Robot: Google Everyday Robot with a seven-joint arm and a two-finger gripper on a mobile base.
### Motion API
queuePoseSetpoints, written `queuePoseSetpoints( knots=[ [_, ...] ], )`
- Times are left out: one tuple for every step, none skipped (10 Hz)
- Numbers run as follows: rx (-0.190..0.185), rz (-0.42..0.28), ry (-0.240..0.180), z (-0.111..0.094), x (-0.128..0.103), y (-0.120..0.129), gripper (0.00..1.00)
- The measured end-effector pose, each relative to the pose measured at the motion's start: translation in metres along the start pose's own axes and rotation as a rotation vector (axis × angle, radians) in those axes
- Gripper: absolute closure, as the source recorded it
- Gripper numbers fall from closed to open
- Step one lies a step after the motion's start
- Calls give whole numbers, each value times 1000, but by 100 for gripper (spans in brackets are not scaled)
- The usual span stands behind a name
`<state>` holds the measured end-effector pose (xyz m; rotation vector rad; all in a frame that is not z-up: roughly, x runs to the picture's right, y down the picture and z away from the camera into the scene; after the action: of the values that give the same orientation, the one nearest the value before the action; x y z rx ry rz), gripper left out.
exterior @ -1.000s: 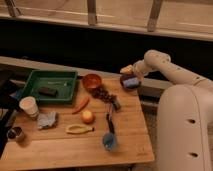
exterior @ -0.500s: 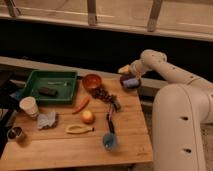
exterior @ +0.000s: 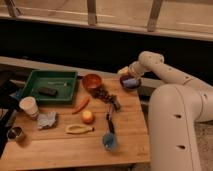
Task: Place sponge in metal cup
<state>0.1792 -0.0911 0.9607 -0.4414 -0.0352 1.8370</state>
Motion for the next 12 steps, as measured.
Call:
queuePoseSetpoints(
  knots=[
    [5,1,-5,1,-2,-2,20],
    [6,2,-6,1,-2,-3,20],
    [15,8,-13,1,-3,-8,20],
    [22,11,-17,1,-4,-12,20],
    [25,17,-21,1,-5,-14,20],
    [27,21,-22,1,-5,-16,20],
    [29,26,-22,2,-5,-19,20],
    [29,34,-21,3,-4,-22,20],
    [30,39,-20,4,-4,-23,20],
    [30,42,-18,6,-3,-23,20],
    [31,47,-16,7,-3,-25,20],
    [33,51,-14,8,-2,-27,20]
  ],
)
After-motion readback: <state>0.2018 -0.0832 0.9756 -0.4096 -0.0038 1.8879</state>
